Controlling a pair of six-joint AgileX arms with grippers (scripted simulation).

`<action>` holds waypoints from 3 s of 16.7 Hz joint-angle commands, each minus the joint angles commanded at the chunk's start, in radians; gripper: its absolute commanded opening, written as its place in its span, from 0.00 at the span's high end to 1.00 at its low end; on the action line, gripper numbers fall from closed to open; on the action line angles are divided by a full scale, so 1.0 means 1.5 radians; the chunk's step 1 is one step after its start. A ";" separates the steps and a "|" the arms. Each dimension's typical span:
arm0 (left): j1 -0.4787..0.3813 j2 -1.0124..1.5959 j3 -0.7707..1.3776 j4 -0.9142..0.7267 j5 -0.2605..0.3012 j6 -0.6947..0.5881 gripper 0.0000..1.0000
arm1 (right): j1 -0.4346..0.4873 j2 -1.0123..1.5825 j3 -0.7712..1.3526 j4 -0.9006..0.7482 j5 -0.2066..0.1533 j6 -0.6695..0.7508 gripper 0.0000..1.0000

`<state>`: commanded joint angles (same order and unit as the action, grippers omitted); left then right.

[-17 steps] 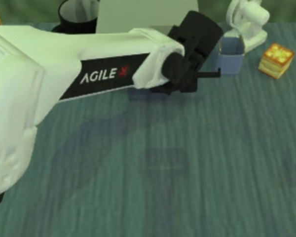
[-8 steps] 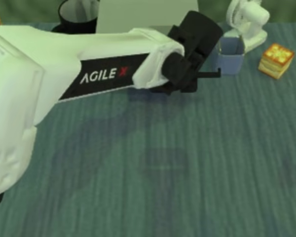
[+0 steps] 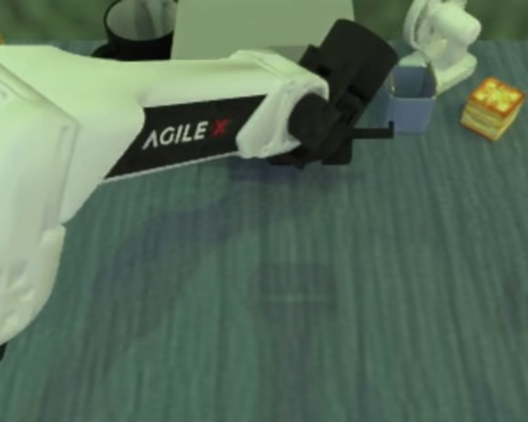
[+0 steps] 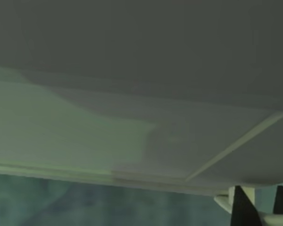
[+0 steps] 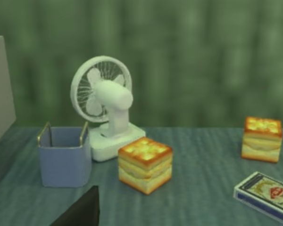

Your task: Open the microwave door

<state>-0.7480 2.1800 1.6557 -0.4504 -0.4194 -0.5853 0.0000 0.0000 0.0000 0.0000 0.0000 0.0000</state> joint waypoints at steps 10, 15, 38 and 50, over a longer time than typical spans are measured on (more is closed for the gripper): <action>-0.003 -0.009 -0.021 0.012 0.008 0.016 1.00 | 0.000 0.000 0.000 0.000 0.000 0.000 0.00; 0.003 -0.033 -0.056 0.038 0.024 0.039 1.00 | 0.000 0.000 0.000 0.000 0.000 0.000 0.00; 0.003 -0.033 -0.056 0.038 0.024 0.039 1.00 | 0.000 0.000 0.000 0.000 0.000 0.000 0.00; 0.007 -0.067 -0.111 0.074 0.052 0.080 1.00 | 0.000 0.000 0.000 0.000 0.000 0.000 0.00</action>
<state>-0.7376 2.0793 1.4892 -0.3400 -0.3417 -0.4655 0.0000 0.0000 0.0000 0.0000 0.0000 0.0000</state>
